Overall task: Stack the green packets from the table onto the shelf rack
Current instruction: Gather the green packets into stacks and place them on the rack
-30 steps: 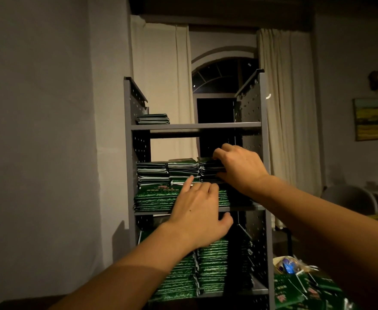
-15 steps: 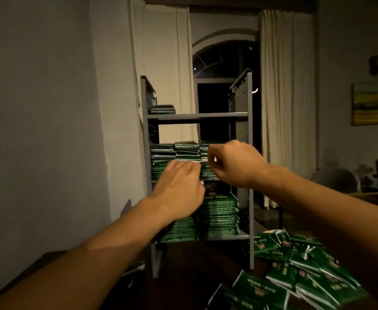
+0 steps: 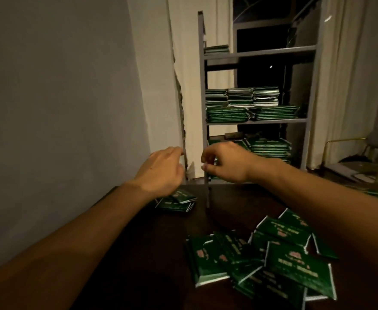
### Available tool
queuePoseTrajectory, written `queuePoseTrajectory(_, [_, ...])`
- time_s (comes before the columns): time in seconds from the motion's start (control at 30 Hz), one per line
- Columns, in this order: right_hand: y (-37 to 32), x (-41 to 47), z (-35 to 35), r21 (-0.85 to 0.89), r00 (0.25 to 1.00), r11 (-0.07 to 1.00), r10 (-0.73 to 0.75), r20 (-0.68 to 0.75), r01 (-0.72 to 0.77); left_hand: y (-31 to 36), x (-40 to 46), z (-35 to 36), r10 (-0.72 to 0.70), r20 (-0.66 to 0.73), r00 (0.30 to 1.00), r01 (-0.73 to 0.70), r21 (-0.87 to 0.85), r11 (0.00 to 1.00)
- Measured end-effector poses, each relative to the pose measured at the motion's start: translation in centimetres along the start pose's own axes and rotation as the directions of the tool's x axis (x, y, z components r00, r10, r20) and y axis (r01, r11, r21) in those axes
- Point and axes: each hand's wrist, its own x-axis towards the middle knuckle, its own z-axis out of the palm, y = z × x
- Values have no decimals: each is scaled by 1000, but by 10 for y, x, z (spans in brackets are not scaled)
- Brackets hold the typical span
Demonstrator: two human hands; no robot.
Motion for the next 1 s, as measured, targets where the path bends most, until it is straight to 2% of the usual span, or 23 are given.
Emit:
queuePoseTrajectory(0.23, [-21,41,80,59,983,998,1,181,-12,-93,-36,26,-202,92,975,208,-59,976])
queuePoseTrajectory(0.43, [-28,70,136,113,951,992,10,310,-47,-156,-59,50,-297,178,938,317,-95,944])
queuePoseTrajectory(0.6, [-26,91,177,138,921,985,43,388,-104,-198,-78,70,-339,214,916,366,-101,925])
queuePoseTrajectory(0.73, [-19,108,205,95,898,971,163,408,-219,-246,-96,92,-364,178,914,385,-99,918])
queuePoseTrajectory(0.83, [-14,120,225,-7,870,956,270,414,-293,-282,-110,112,-371,239,897,390,-38,920])
queuePoseTrajectory(1.0, [-14,138,250,-76,811,927,360,461,-368,-310,-114,144,-314,300,901,311,60,949])
